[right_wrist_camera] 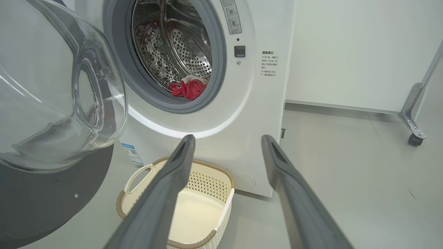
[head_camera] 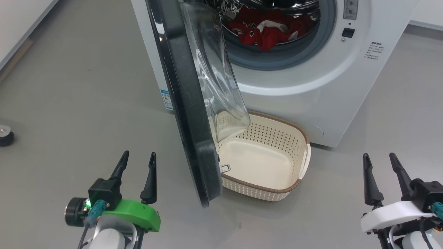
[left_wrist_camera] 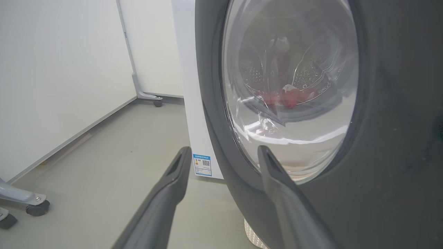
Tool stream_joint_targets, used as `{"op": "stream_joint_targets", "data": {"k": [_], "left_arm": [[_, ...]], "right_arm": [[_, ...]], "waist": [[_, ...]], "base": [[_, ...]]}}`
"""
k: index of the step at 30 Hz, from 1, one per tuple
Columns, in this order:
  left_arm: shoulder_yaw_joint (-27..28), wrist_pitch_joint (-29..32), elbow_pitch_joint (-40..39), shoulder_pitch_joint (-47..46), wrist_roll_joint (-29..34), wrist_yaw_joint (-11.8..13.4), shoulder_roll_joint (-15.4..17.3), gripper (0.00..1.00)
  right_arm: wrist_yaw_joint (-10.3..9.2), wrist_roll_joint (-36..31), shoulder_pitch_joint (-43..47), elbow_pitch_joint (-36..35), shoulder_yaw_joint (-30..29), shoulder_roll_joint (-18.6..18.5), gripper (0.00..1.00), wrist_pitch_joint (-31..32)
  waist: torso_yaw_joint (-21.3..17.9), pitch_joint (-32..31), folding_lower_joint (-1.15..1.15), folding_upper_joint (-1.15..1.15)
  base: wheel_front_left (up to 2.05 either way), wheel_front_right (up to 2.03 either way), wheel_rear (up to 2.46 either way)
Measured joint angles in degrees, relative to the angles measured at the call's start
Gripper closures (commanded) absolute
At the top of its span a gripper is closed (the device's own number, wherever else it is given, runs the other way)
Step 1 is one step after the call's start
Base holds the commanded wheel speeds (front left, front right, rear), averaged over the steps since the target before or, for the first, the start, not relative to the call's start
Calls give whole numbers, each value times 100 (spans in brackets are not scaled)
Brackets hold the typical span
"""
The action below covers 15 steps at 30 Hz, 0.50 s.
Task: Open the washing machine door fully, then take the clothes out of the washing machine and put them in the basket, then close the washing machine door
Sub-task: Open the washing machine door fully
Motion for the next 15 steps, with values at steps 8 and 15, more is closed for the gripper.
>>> {"op": "stream_joint_targets", "data": {"k": [8,15], "left_arm": [[19,0,32,3,0,-5,0,0],[48,0,62,23,32,-5,0,0]], "right_arm": [[-47,-313,233,-154,108,180,0,0],[-48,-434,396,-220,152,323,0,0]], "waist": [[-7,-46,0,0],[-22,-99,0,0]], "base": [[0,0,0],[0,0,0]]}}
